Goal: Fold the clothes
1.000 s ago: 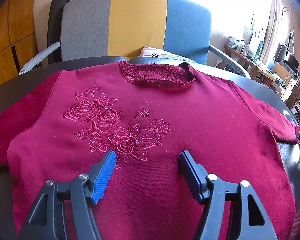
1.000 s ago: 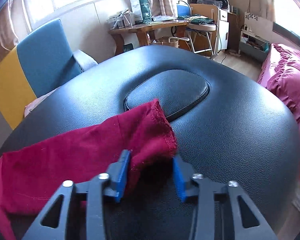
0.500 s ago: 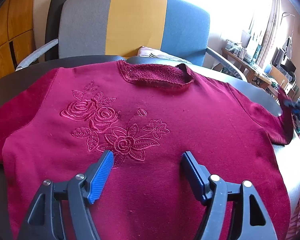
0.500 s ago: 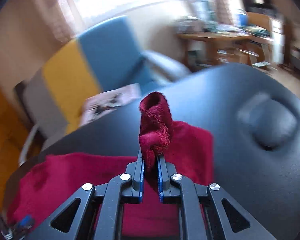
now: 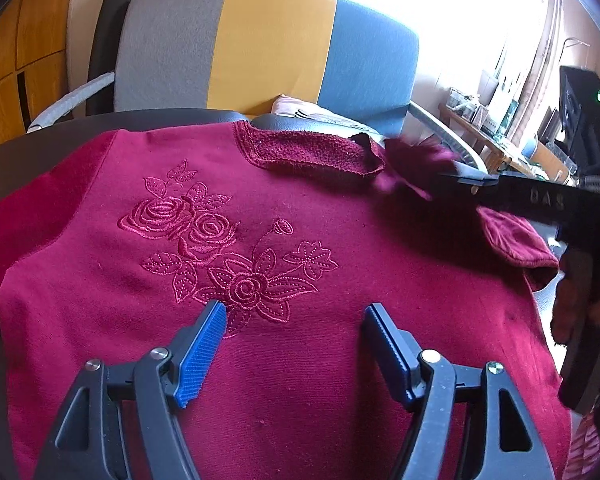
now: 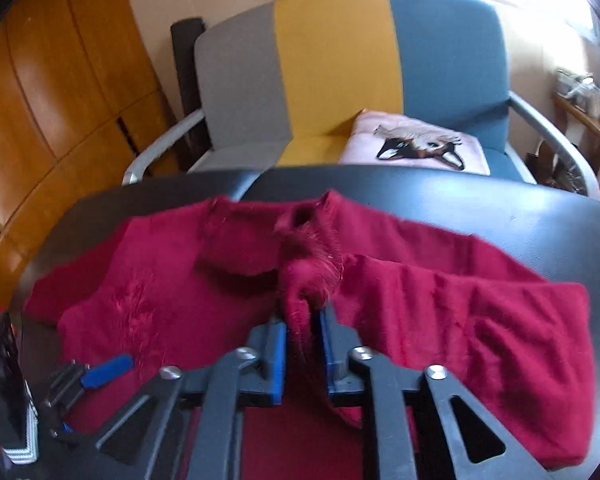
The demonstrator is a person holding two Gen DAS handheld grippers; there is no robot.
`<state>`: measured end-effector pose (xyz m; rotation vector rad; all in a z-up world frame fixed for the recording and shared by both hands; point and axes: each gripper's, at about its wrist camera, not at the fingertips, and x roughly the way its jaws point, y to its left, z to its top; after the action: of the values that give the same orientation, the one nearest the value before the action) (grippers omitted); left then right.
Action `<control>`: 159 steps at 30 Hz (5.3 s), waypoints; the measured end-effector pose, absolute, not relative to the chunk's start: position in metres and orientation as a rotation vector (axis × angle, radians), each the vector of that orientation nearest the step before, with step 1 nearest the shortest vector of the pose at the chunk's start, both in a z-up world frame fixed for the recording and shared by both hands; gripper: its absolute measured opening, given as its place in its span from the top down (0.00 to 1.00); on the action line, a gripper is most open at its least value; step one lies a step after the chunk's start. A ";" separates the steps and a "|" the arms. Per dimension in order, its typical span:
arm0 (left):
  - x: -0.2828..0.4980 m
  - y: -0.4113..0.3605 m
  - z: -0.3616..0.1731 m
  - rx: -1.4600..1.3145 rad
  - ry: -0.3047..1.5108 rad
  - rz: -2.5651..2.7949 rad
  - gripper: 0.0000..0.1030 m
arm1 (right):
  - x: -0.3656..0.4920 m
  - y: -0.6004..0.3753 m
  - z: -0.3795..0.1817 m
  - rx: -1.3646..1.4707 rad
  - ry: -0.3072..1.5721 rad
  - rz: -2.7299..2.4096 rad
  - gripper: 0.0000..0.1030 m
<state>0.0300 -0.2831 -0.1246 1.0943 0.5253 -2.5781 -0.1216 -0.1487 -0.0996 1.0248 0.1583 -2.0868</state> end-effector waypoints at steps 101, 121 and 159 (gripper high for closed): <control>-0.003 -0.391 -0.130 0.975 0.742 -2.449 0.85 | -0.175 -0.096 -0.140 1.111 0.009 -2.238 0.00; 0.019 -0.378 -0.134 0.949 0.781 -2.468 0.85 | -0.165 -0.062 -0.123 1.136 -0.123 -2.191 0.00; 0.228 -0.523 -0.102 0.493 1.070 -1.636 0.50 | -0.184 -0.127 -0.144 1.096 0.300 -2.387 0.00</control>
<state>0.2281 -0.5228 -0.1016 0.4931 1.0700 -1.6363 -0.1841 -0.1274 -0.1443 1.0957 0.3002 -2.3866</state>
